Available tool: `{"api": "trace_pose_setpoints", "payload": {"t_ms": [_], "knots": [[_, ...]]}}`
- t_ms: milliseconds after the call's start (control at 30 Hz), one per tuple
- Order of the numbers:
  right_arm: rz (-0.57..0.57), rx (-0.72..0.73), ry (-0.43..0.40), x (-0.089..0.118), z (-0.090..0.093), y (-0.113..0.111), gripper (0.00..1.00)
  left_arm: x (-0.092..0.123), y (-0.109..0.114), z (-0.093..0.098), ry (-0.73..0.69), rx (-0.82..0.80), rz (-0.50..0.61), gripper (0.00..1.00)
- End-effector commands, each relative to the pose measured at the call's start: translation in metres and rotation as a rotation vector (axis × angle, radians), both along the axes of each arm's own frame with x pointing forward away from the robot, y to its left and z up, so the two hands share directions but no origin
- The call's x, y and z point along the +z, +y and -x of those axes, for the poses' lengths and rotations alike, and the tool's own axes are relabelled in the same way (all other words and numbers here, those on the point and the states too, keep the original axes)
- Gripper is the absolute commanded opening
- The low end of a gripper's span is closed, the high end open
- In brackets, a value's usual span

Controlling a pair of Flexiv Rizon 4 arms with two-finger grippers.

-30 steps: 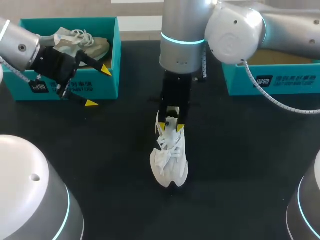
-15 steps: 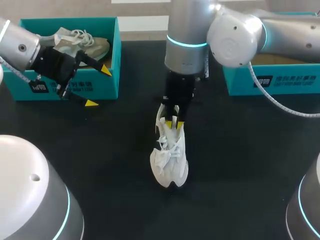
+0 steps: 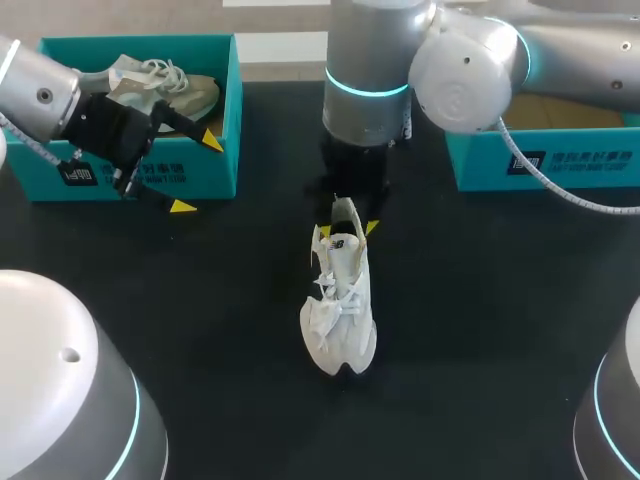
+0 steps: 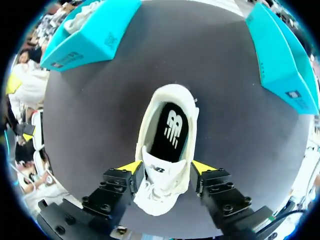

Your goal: Take the shoe out of the shoebox, open the shoe tongue, remove and reinsert the insole, then place the shoe into the shoebox

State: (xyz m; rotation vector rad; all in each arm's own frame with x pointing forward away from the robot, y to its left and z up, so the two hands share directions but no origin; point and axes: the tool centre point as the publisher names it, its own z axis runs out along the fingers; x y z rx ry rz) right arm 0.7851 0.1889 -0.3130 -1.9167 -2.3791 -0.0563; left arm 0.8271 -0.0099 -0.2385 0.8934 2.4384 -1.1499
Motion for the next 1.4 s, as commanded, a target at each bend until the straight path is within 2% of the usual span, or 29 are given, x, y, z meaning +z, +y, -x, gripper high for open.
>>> {"api": "trace_pose_setpoints", "payload": {"t_ms": [33, 67, 100, 133, 200, 267, 700, 733, 867, 967, 1167, 1400], "knots": [[0.045, 0.227, -0.107, 0.010, -0.007, 0.001, 0.76, 0.000, 0.000, 0.001, -0.001, 0.000, -0.003, 1.00], [0.046, 0.261, -0.112, 0.011, -0.009, 0.001, 0.75, 0.000, 0.000, 0.001, -0.001, 0.000, -0.003, 1.00], [0.047, 0.324, -0.132, 0.013, -0.012, 0.003, 0.81, 0.000, 0.000, 0.001, -0.001, 0.000, -0.003, 1.00], [0.042, 0.363, -0.150, 0.014, -0.015, 0.005, 0.95, 0.000, 0.000, 0.001, -0.001, 0.000, -0.003, 1.00], [0.032, 0.446, -0.182, 0.017, -0.019, 0.009, 1.00, 0.000, 0.000, 0.001, -0.001, 0.000, -0.003, 1.00], [0.049, 0.511, -0.235, 0.019, -0.023, 0.012, 1.00, 0.000, 0.000, 0.001, -0.001, 0.000, -0.003, 1.00], [0.049, 0.511, -0.235, 0.019, -0.023, 0.012, 1.00, 0.000, 0.000, 0.001, -0.001, 0.000, -0.003, 1.00], [0.119, 0.587, -0.222, 0.017, -0.026, 0.015, 1.00, 0.000, 0.000, 0.001, -0.001, 0.000, -0.003, 1.00], [0.269, 0.822, -0.217, 0.015, -0.038, 0.018, 1.00, 0.000, 0.000, 0.001, -0.001, 0.000, -0.003, 1.00], [0.265, 0.992, -0.238, 0.010, -0.047, 0.021, 1.00, 0.000, 0.000, 0.001, -0.001, 0.000, -0.003, 1.00], [0.321, 1.156, -0.261, 0.001, -0.065, 0.023, 1.00, 0.000, 0.000, 0.001, -0.001, 0.000, -0.003, 1.00], [0.355, 1.293, -0.245, -0.013, -0.075, 0.008, 1.00, 0.000, 0.000, 0.001, -0.001, 0.000, -0.003, 1.00]]}}
